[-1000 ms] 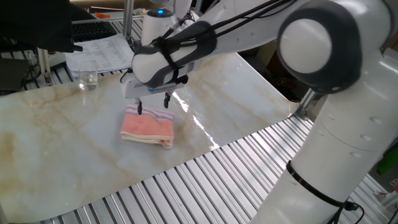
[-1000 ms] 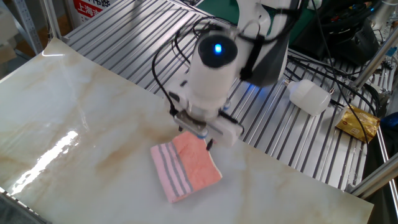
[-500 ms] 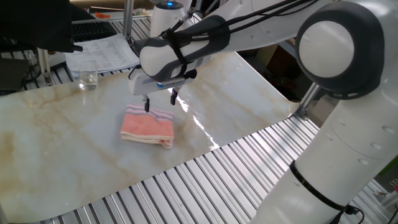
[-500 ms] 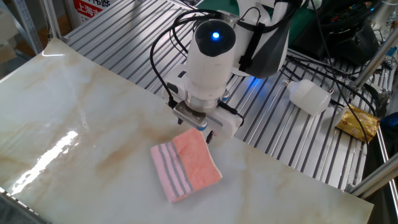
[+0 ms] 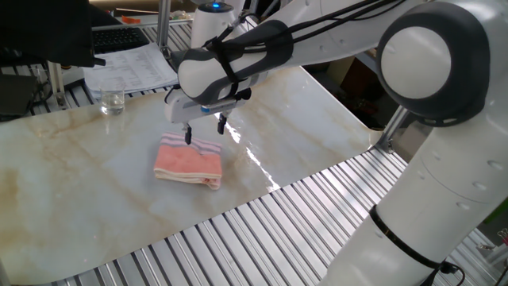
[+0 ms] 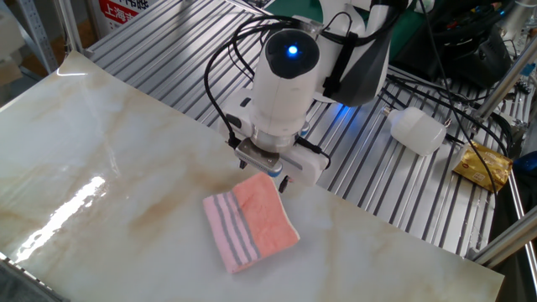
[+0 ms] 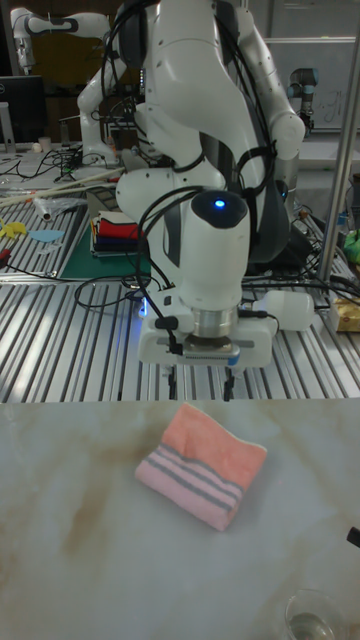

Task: Clean the tabletop with a sponge

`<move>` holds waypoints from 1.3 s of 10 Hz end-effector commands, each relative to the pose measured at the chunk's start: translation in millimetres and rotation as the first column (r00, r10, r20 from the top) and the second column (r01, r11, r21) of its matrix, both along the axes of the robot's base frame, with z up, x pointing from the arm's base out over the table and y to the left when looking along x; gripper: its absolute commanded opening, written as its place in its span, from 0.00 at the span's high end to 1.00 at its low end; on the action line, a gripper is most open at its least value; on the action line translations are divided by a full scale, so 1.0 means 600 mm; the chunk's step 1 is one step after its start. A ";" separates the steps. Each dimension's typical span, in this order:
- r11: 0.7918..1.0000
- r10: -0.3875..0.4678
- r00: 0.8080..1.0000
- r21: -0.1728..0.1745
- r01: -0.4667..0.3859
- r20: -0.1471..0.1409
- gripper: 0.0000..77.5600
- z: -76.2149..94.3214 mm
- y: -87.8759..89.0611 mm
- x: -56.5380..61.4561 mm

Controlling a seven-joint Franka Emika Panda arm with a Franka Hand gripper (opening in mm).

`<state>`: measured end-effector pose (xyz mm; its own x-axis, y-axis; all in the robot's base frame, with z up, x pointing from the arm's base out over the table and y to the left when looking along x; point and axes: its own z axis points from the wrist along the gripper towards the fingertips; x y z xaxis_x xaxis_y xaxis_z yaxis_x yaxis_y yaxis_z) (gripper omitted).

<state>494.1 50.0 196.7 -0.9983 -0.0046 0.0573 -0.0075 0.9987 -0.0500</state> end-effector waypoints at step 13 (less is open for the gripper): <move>1.000 0.022 1.000 0.012 -0.022 -0.018 0.98 0.001 -0.002 0.002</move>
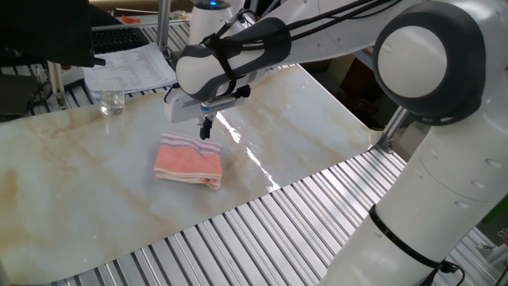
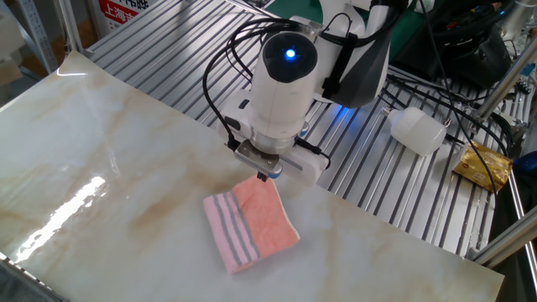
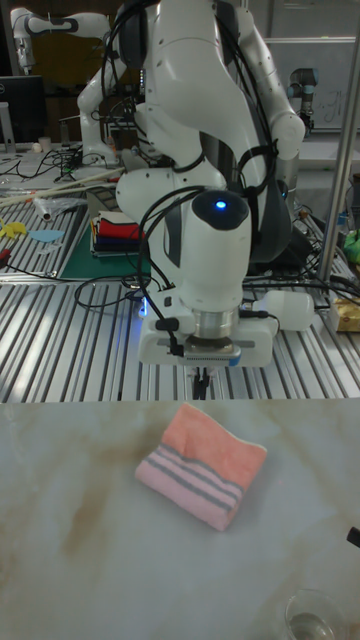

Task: Clean the tabletop with a sponge

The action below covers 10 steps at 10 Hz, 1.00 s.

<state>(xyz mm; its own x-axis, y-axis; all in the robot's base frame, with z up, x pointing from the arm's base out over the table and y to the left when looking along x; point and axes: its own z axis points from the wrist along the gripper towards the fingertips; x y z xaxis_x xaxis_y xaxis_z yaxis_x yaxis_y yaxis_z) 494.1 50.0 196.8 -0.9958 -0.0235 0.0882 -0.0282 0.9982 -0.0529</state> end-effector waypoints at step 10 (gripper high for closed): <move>0.999 -0.042 0.999 0.013 0.042 0.013 0.98 0.082 -0.017 0.011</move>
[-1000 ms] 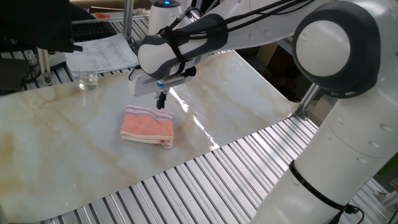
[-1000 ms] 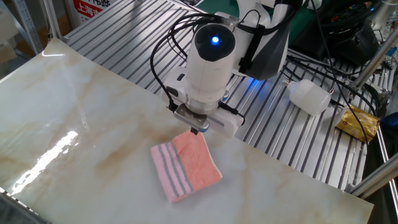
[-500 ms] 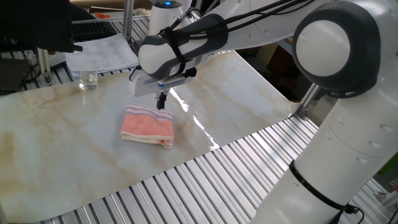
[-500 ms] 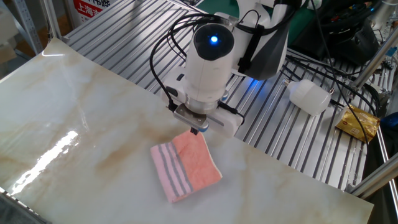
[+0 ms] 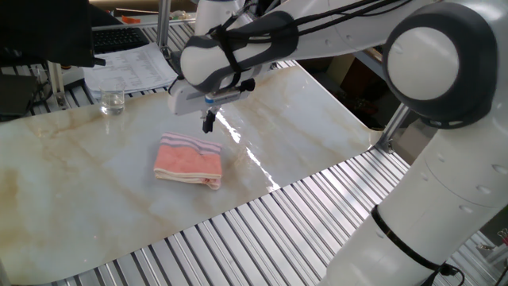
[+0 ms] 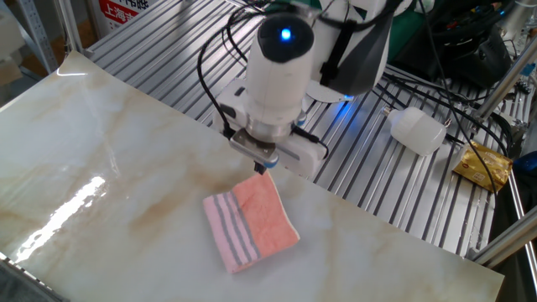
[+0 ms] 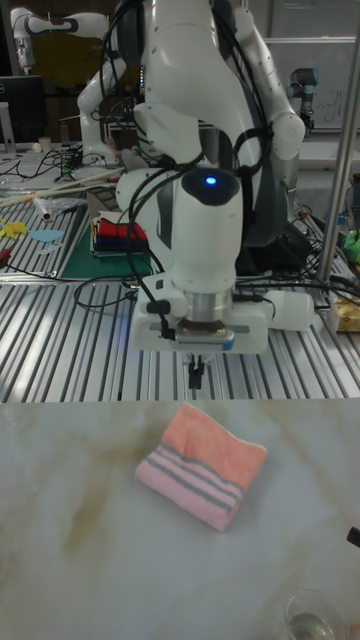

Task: Clean the tabletop with a sponge

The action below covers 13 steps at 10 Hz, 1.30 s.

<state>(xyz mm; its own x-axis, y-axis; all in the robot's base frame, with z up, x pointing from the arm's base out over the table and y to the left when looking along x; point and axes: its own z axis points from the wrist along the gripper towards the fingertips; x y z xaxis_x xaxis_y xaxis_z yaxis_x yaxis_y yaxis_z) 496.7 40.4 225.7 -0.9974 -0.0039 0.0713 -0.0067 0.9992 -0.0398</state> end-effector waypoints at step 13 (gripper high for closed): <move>0.999 -0.035 0.999 0.005 0.034 0.021 0.98 0.101 -0.024 -0.020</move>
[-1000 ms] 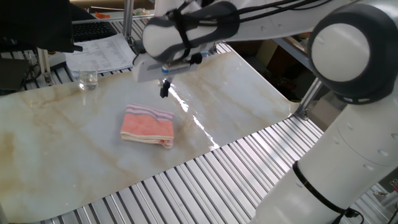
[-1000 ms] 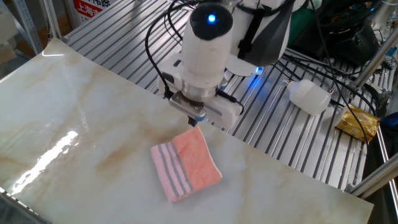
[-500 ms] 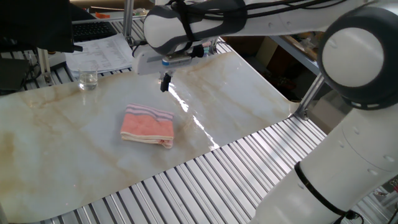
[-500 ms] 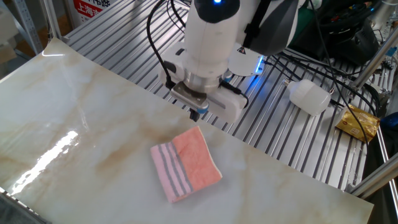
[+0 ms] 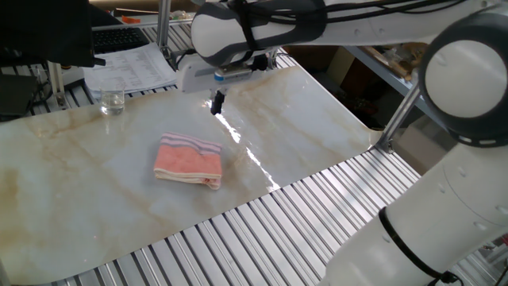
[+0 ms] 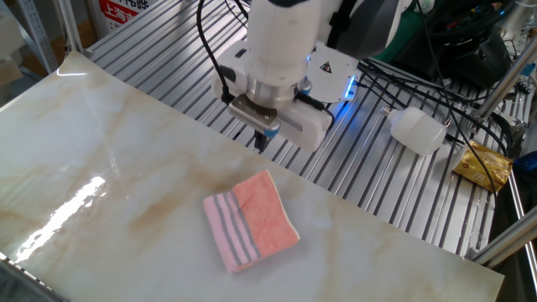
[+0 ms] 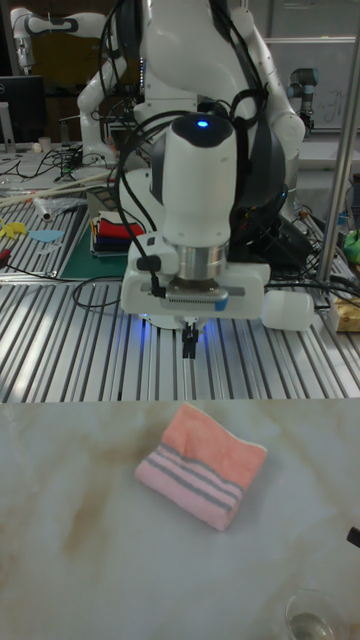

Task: Clean the tabletop with a sponge

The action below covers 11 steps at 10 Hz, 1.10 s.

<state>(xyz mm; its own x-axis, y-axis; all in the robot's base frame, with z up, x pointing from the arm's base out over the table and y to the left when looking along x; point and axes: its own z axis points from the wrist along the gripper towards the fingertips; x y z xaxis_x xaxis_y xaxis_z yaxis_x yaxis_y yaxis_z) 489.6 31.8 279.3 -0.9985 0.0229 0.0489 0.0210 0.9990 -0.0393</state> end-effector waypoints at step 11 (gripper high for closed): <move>1.000 -0.005 1.000 -0.005 0.005 0.024 0.98 0.020 -0.006 -0.014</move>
<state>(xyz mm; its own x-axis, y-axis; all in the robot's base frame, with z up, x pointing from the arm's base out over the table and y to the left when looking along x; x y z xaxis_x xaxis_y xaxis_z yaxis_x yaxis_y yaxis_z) 480.6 28.4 289.4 -0.9994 0.0287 0.0183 0.0279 0.9986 -0.0445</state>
